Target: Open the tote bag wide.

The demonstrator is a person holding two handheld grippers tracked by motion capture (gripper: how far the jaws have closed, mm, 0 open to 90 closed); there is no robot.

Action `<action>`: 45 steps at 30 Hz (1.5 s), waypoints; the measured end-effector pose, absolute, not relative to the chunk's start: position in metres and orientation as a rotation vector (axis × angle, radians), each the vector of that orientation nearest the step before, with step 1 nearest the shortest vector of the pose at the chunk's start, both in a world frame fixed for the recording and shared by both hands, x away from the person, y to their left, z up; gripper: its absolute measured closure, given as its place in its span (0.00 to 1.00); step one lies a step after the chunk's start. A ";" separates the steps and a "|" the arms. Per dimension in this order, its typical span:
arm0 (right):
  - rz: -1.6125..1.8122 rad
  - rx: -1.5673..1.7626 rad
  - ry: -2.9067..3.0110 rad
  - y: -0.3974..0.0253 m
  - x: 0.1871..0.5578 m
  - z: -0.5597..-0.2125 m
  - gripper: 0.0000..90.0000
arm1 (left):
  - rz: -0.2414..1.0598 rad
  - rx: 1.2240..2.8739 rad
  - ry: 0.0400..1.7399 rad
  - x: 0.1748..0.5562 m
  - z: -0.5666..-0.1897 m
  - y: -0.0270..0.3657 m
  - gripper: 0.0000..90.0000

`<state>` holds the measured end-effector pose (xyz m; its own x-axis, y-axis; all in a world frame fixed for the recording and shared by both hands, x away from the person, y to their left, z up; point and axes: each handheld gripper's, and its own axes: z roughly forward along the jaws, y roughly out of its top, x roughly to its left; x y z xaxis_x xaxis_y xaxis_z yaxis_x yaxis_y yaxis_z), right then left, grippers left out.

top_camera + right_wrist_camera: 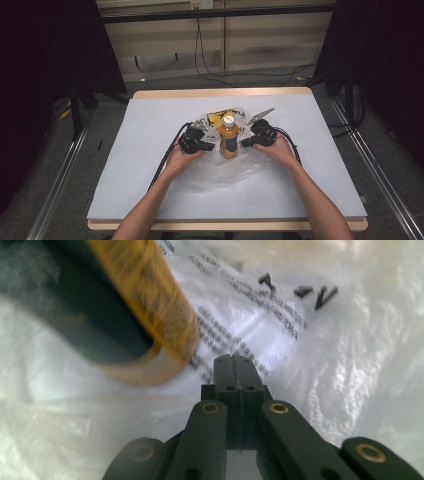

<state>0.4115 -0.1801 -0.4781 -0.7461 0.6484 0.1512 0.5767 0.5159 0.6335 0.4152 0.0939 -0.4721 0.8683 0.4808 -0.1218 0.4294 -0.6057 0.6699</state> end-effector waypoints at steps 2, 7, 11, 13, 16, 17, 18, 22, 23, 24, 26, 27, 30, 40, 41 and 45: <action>1.072 1.087 2.625 -0.189 0.405 -0.480 1.00 | 0.103 2.330 0.663 0.416 -0.476 0.096 1.00; 1.077 1.096 2.606 -0.207 0.394 -0.480 1.00 | 0.075 2.280 0.697 0.418 -0.480 0.106 1.00; 1.075 1.117 2.589 -0.214 0.385 -0.480 1.00 | 0.071 2.253 0.712 0.417 -0.481 0.109 1.00; 1.083 1.112 2.582 -0.214 0.384 -0.480 1.00 | 0.068 2.227 0.703 0.415 -0.480 0.110 1.00; 1.128 1.109 2.562 -0.214 0.383 -0.479 1.00 | 0.075 2.171 0.674 0.410 -0.470 0.112 1.00; 1.149 1.108 2.546 -0.214 0.383 -0.478 1.00 | 0.081 2.165 0.659 0.408 -0.466 0.113 1.00; 1.164 1.107 2.534 -0.213 0.381 -0.476 1.00 | 0.084 2.142 0.656 0.406 -0.462 0.114 1.00; 1.267 1.086 2.452 -0.215 0.377 -0.464 1.00 | 0.103 2.101 0.610 0.397 -0.448 0.118 1.00; 1.267 1.086 2.452 -0.215 0.377 -0.464 1.00 | 0.112 2.090 0.605 0.395 -0.445 0.120 1.00; 1.310 1.096 2.411 -0.218 0.374 -0.459 1.00 | 0.117 2.078 0.598 0.392 -0.443 0.121 1.00; 1.331 1.101 2.393 -0.220 0.373 -0.457 1.00 | 0.130 2.062 0.592 0.388 -0.440 0.124 1.00; 1.347 1.100 2.374 -0.222 0.370 -0.455 1.00 | 0.124 2.045 0.592 0.385 -0.440 0.127 1.00; 1.395 1.101 2.319 -0.225 0.361 -0.448 1.00 | 0.146 2.032 0.575 0.379 -0.437 0.132 1.00; 1.490 1.062 2.232 -0.231 0.336 -0.434 1.00 | 0.164 2.002 0.535 0.363 -0.426 0.145 1.00; 1.495 1.053 2.229 -0.231 0.334 -0.432 1.00 | 0.160 1.993 0.527 0.360 -0.425 0.145 1.00; 1.492 1.058 2.184 -0.231 0.322 -0.427 0.77 | 0.214 1.994 0.493 0.347 -0.422 0.148 0.83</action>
<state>0.3224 -0.2312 -0.4273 -0.6878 0.7082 0.1593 0.4061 0.1934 0.8932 0.3474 0.1476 -0.4220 0.9002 0.4309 -0.0630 0.2489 -0.3904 0.8863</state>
